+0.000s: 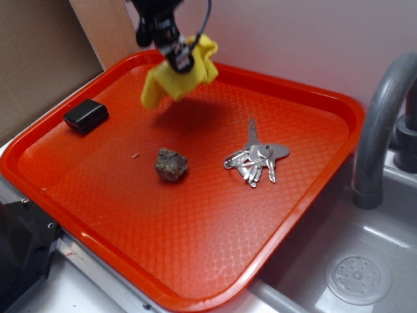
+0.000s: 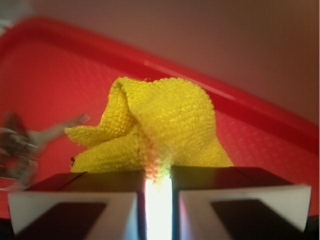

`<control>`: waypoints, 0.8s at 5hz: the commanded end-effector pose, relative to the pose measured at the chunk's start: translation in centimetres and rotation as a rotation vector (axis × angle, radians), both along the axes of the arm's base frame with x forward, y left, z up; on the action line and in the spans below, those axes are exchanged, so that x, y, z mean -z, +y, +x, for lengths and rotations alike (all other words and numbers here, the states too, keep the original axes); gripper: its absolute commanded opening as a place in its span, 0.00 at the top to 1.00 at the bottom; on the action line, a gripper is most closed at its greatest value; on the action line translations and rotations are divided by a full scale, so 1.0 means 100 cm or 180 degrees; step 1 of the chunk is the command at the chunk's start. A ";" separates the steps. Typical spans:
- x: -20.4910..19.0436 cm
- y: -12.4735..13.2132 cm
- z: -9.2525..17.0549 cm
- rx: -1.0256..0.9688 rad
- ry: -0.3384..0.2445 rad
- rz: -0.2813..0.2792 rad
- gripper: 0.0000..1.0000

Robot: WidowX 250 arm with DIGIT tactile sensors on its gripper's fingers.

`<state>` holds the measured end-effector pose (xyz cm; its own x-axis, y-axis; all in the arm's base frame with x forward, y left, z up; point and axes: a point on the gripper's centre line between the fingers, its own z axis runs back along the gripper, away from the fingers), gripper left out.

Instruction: Grab the yellow cloth.

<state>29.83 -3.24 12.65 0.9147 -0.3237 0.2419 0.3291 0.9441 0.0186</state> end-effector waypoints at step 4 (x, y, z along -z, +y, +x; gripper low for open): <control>-0.083 -0.042 -0.034 -0.0801 0.0598 -0.0066 1.00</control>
<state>26.05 -7.11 18.98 0.9964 -0.0844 0.0027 0.0844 0.9962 -0.0206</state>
